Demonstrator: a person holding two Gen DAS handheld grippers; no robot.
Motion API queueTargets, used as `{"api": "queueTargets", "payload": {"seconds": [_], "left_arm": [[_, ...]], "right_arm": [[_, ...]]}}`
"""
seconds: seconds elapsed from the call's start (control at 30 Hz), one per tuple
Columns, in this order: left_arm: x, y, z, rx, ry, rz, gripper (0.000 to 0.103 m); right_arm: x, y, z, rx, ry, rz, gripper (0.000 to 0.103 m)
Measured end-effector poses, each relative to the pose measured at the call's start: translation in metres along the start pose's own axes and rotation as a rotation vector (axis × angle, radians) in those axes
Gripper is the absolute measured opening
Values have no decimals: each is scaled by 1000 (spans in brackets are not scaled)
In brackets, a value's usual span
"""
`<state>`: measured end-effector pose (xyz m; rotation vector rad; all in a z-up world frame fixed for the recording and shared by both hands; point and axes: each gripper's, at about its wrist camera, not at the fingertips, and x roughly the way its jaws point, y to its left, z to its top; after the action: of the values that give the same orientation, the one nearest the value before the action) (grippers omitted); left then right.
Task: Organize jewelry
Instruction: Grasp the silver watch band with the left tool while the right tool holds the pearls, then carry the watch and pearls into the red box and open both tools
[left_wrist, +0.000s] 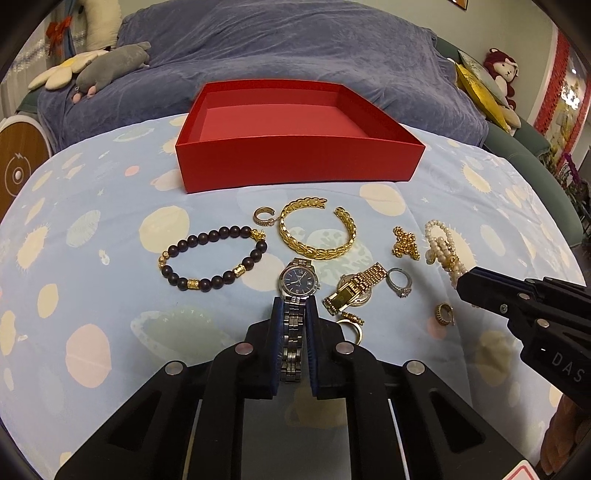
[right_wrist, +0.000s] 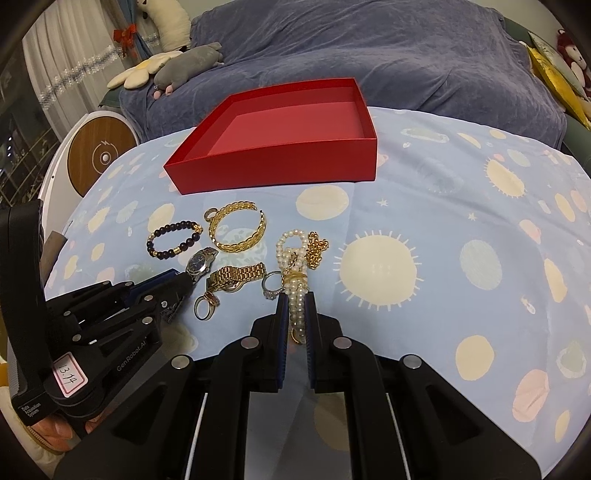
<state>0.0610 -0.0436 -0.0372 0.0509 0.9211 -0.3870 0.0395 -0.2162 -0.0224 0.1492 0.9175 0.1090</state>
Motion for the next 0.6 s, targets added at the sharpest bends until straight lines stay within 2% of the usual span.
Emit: {"api": "queueTargets", "payload": {"seconds": [0.6], "left_arm": [[-36,7,11,-48,-68,-57,8]], "right_arm": [[-6,0,4,-1,-20,1,8]]}}
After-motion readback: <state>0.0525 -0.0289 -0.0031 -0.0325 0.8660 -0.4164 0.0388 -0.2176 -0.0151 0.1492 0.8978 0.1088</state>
